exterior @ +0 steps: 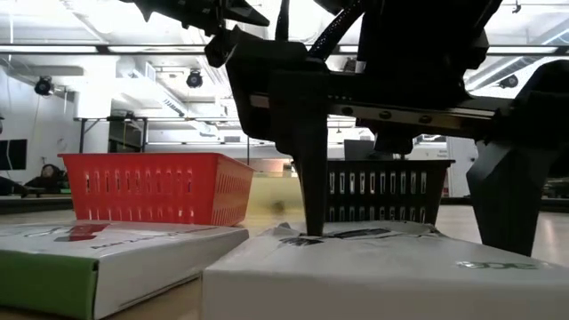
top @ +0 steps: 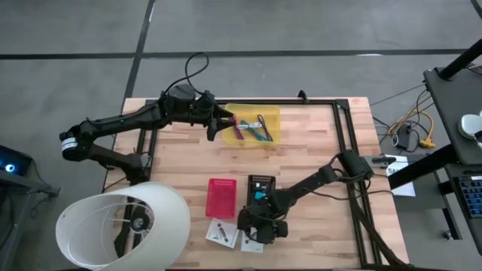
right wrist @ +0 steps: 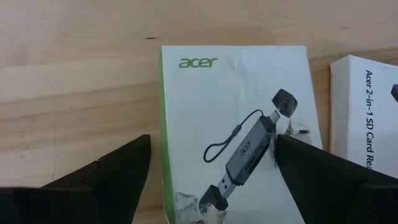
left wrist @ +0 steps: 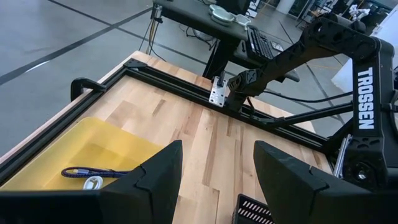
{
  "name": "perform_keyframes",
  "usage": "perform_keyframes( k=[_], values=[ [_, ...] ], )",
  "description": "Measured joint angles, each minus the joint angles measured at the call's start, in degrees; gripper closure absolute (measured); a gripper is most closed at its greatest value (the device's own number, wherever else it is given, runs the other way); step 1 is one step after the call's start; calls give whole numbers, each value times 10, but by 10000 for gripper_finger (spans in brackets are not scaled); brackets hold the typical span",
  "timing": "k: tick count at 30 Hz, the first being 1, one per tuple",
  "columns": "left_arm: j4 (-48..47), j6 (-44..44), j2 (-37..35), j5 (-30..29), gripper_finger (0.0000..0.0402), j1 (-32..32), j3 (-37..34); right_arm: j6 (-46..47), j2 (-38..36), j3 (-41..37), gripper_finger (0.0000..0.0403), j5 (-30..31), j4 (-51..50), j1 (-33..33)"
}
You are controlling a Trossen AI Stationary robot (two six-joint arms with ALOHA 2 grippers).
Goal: Pick and place items into bin
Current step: Put the right card reader box into the red bin
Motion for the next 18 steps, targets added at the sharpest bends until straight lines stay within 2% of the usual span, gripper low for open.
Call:
perform_keyframes(
  k=[4,12,18],
  values=[
    [0,0,0,0,219,0,0,-2,0,-5,91,2,9,0],
    [0,0,0,0,219,0,0,7,-1,-21,177,3,39,0],
    [0,0,0,0,219,0,0,29,0,-25,187,8,46,0]
  ],
)
